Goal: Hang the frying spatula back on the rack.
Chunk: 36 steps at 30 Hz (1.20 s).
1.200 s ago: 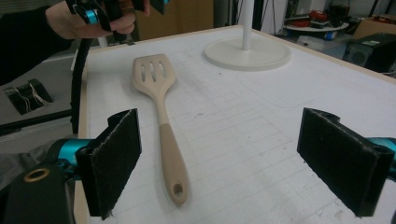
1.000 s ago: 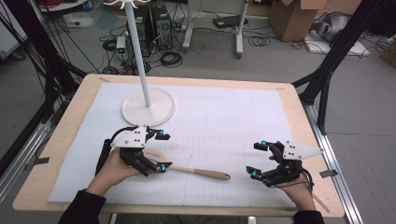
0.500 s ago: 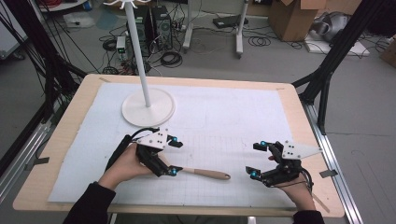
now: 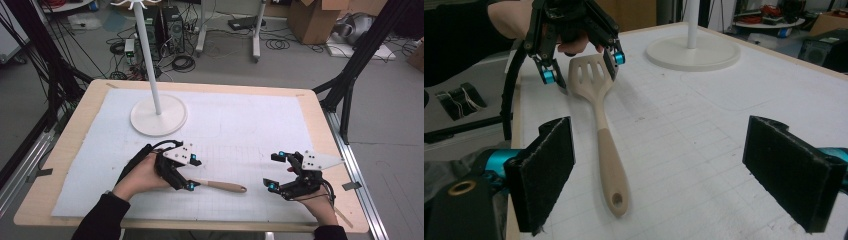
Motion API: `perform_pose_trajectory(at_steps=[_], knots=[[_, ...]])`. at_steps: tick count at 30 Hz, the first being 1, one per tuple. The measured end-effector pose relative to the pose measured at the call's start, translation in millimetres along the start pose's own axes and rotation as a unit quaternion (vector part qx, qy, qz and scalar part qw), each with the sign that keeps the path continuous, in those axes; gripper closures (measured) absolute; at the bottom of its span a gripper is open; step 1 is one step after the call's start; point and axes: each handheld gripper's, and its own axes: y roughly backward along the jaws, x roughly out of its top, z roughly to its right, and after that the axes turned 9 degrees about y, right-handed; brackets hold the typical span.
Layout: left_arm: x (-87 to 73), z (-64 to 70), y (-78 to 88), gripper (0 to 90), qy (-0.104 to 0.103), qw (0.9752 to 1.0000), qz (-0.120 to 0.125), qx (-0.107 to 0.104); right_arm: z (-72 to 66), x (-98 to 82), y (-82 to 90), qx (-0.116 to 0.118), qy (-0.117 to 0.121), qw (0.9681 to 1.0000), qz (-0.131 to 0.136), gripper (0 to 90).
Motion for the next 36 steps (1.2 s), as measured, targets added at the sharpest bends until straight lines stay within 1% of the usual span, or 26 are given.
perform_pose_trajectory(at_steps=[1,2,3,6,7,8,9,10,11,12,13,14,16,18,20,22,23,24,25,28,29,30,33,34,35,36], knots=[[0.3,-0.1,-3.0,34.2,0.003,0.9999,-0.010,0.000,0.6,-0.1,0.0,-0.002,0.003,1.0000,0.002,12.4],[0.2,-0.2,-4.7,35.3,0.001,0.9998,-0.020,0.004,0.4,0.0,0.2,-0.001,0.002,1.0000,0.002,12.4],[0.2,-0.2,-4.7,35.8,0.001,0.9998,-0.020,0.004,0.3,0.0,0.3,-0.001,0.001,1.0000,0.002,12.4],[0.4,-0.4,-11.0,38.7,0.002,0.9986,-0.051,0.012,0.8,-0.5,0.2,-0.001,0.001,1.0000,0.003,12.4],[0.4,-0.4,-11.0,39.5,0.002,0.9986,-0.051,0.012,0.8,-0.5,0.2,-0.001,0.001,1.0000,0.003,12.4],[0.6,-0.6,-11.9,39.5,0.003,0.9982,-0.060,0.010,0.8,-0.6,0.3,-0.001,0.001,1.0000,0.003,12.4],[0.9,-0.8,-13.9,43.6,0.001,0.9971,-0.075,0.015,1.1,-0.8,0.4,-0.001,0.002,1.0000,0.002,12.4],[1.0,-0.9,-15.1,44.3,0.001,0.9963,-0.084,0.016,1.2,-0.8,0.4,-0.001,0.002,1.0000,0.002,12.4],[1.0,-0.9,-15.1,45.1,0.001,0.9963,-0.084,0.016,1.2,-0.8,0.4,-0.001,0.002,1.0000,0.002,12.4],[1.3,-0.9,-17.3,46.6,0.000,0.9952,-0.096,0.017,1.3,-1.0,0.5,0.001,-0.001,1.0000,0.001,12.4],[1.2,-1.0,-18.6,46.9,-0.001,0.9948,-0.100,0.017,1.3,-1.0,0.4,0.001,0.000,1.0000,0.001,12.4],[1.2,-1.0,-18.6,47.1,-0.001,0.9948,-0.100,0.017,1.3,-1.0,0.4,0.001,0.000,1.0000,0.001,12.4],[0.9,-1.4,-21.9,48.8,0.002,0.9937,-0.111,0.016,1.5,-1.4,0.6,0.003,-0.001,1.0000,0.003,12.4],[0.7,-1.7,-22.9,50.1,0.001,0.9933,-0.115,0.015,1.7,-1.6,0.8,0.004,-0.002,1.0000,0.003,12.4],[-0.1,-2.0,-25.2,52.9,0.003,0.9920,-0.125,0.015,2.4,-2.4,2.0,0.003,-0.006,1.0000,0.005,12.5],[-2.4,-2.3,-29.1,57.8,0.002,0.9897,-0.142,0.018,3.6,-3.6,3.9,0.002,-0.011,0.9999,0.008,12.6],[-2.4,-2.3,-29.1,60.1,0.002,0.9897,-0.142,0.018,3.6,-3.6,3.9,0.002,-0.011,0.9999,0.008,12.6],[-2.7,-3.2,-31.5,61.2,-0.004,0.9874,-0.157,0.020,4.5,-4.6,5.4,0.003,-0.015,0.9998,0.011,12.8],[-2.7,-3.2,-31.5,61.8,-0.004,0.9874,-0.157,0.020,5.5,-4.9,5.5,0.000,-0.011,0.9999,0.013,12.8],[-3.0,-4.1,-31.7,63.6,0.008,0.9874,-0.157,0.015,5.1,-5.3,5.8,0.003,-0.015,0.9998,0.009,12.9],[-3.0,-4.1,-31.7,65.3,0.008,0.9874,-0.157,0.015,5.1,-5.3,5.8,0.003,-0.015,0.9998,0.009,12.9],[-2.6,-4.2,-31.7,66.8,0.012,0.9870,-0.160,0.013,5.3,-5.3,4.6,0.003,-0.012,0.9999,0.010,13.0],[-2.1,-5.2,-31.7,68.9,0.011,0.9867,-0.161,0.012,4.9,-5.4,4.5,0.006,-0.015,0.9998,0.007,13.0],[-1.9,-4.9,-31.7,68.9,0.017,0.9866,-0.162,0.013,4.9,-5.4,4.5,0.006,-0.015,0.9998,0.007,13.0],[-1.4,-5.9,-31.8,69.4,0.016,0.9862,-0.164,0.013,4.8,-5.4,4.5,0.007,-0.015,0.9998,0.009,13.0],[-1.2,-5.8,-31.9,69.2,0.020,0.9860,-0.165,0.012,4.8,-5.4,4.9,0.008,-0.015,0.9998,0.010,13.1]])
